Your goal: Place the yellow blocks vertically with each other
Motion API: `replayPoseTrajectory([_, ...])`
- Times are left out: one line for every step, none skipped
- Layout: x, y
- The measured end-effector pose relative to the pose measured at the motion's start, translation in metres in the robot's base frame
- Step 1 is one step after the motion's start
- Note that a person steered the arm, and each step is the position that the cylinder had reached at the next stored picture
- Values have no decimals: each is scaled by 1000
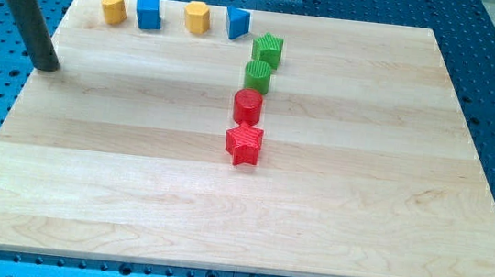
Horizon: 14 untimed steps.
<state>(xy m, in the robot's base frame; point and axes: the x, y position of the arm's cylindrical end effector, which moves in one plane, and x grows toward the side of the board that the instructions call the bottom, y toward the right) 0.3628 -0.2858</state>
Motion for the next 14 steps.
replayPoseTrajectory([-3, 3])
replayPoseTrajectory([-62, -3])
replayPoseTrajectory([-114, -4])
replayPoseTrajectory([-156, -3])
replayPoseTrajectory([-160, 37])
replayPoseTrajectory([-132, 69])
replayPoseTrajectory([-68, 82])
replayPoseTrajectory([-59, 86])
replayPoseTrajectory([-99, 67])
replayPoseTrajectory([-163, 61])
replayPoseTrajectory([-172, 90])
replayPoseTrajectory([-169, 123])
replayPoseTrajectory([-165, 125])
replayPoseTrajectory([-161, 128])
